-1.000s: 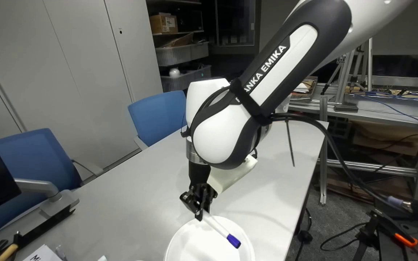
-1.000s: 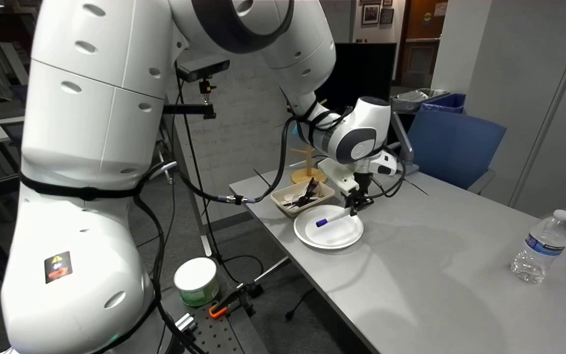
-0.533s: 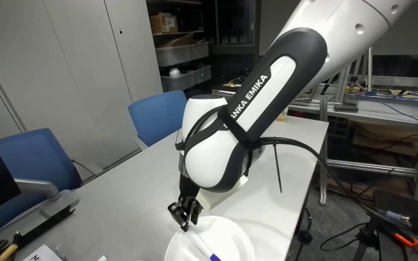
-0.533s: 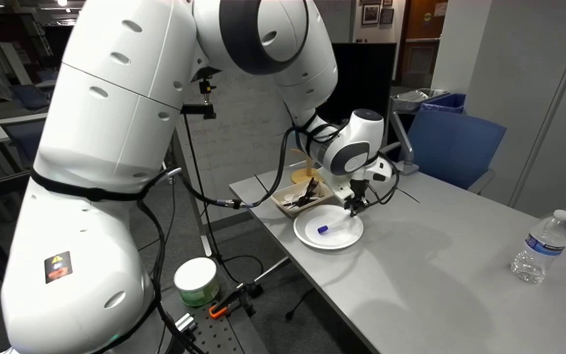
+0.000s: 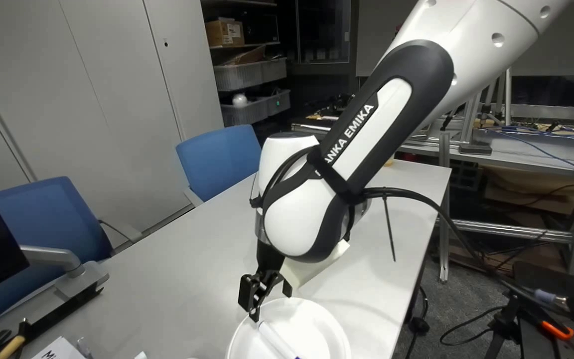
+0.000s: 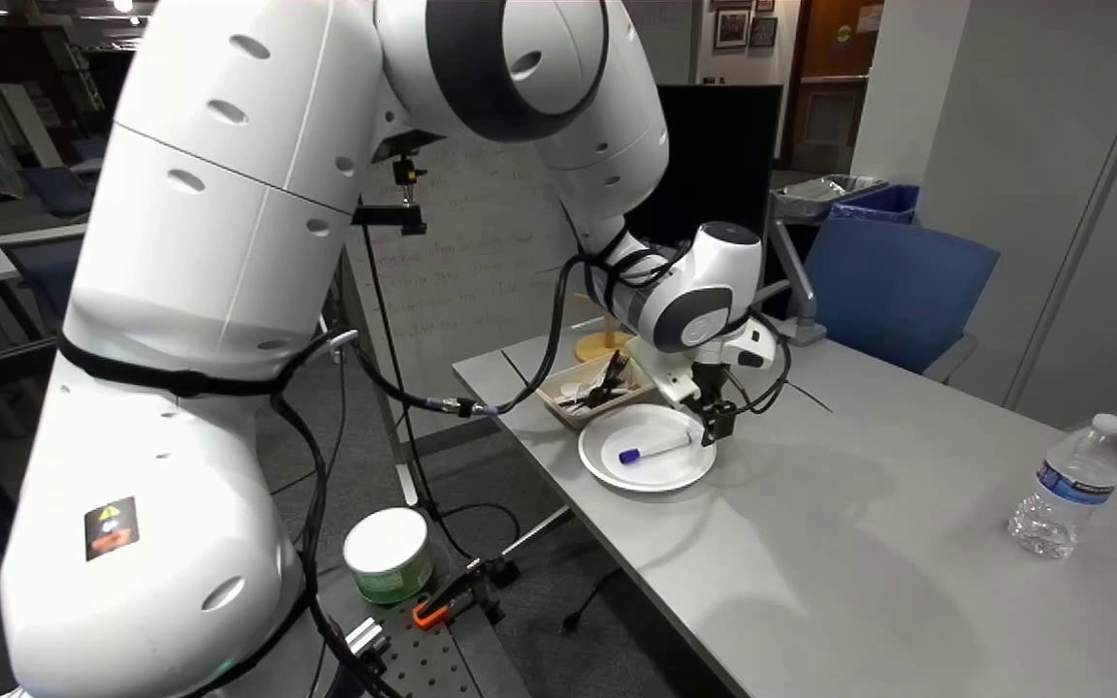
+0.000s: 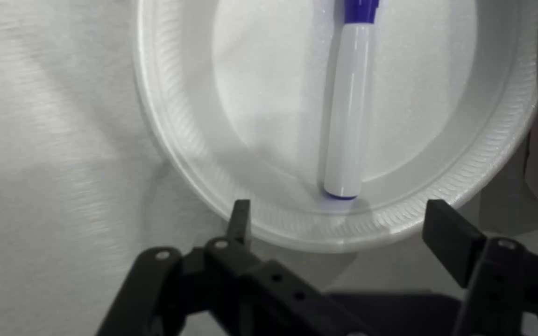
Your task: Place the blue marker on the white plate
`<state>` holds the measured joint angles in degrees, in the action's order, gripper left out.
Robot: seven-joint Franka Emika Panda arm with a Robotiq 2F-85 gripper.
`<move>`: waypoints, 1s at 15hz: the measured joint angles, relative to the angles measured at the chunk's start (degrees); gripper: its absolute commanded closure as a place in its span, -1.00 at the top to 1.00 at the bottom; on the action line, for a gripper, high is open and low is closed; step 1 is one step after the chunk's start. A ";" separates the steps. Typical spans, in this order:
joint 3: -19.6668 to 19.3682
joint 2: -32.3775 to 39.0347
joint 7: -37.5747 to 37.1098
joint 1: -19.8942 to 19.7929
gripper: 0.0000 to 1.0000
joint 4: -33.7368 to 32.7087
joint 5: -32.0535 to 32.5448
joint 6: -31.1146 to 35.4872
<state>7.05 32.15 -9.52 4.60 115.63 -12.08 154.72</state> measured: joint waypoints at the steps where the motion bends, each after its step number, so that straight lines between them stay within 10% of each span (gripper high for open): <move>1: -0.23 -0.96 0.21 -0.12 1.00 0.92 0.07 -1.03; 15: 3.14 -36.16 18.87 -0.21 1.00 27.40 -7.55 -8.01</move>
<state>10.19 -4.01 9.35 4.39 143.04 -19.63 146.71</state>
